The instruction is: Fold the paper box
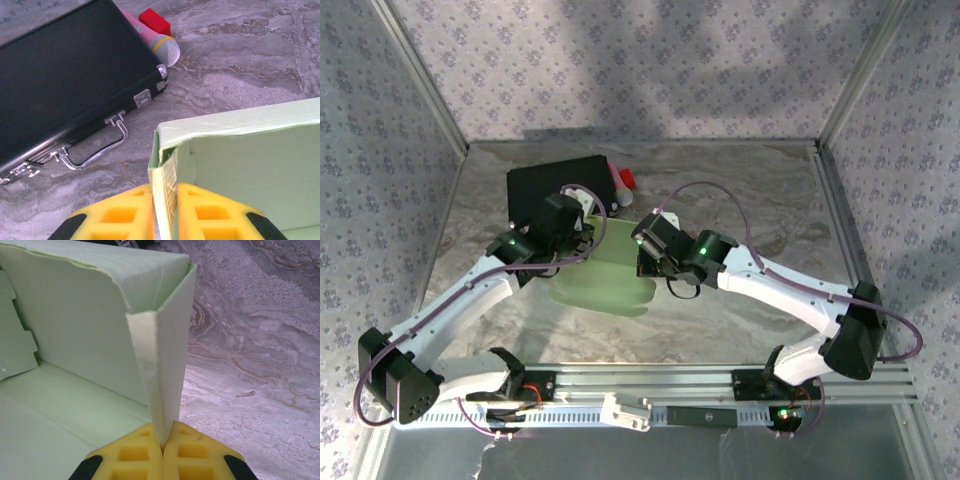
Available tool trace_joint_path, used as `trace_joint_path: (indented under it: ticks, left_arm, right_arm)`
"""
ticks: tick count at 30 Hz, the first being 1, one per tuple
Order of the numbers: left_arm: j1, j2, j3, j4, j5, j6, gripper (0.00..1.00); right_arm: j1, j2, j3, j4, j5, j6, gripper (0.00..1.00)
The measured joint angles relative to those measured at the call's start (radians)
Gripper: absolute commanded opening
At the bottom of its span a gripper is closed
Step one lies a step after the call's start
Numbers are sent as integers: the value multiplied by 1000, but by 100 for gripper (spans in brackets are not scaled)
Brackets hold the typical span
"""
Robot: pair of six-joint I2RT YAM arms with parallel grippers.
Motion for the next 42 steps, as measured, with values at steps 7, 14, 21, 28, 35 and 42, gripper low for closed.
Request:
trace_joint_path:
  ticks: [7,14,21,28,35,42]
  left_arm:
    - [27,-10,-14,0,50,0,22]
    - [32,-18,-20,-6,45,0,8]
    - [38,-29,-21,-4,45,-3,7]
    - [38,-5,-24,6,45,-13,17]
    - [63,16,-26,9,65,-14,16]
    - [69,21,-26,25,79,-16,4]
  right_arm:
    - [0,0,0,18,-5,0,0]
    - [0,0,0,23,-8,-3,0]
    - [2,0,0,34,-9,-3,0]
    - [2,0,0,30,-9,-3,0]
    - [2,0,0,34,-9,-3,0]
    - [3,-1,0,38,-9,-3,0]
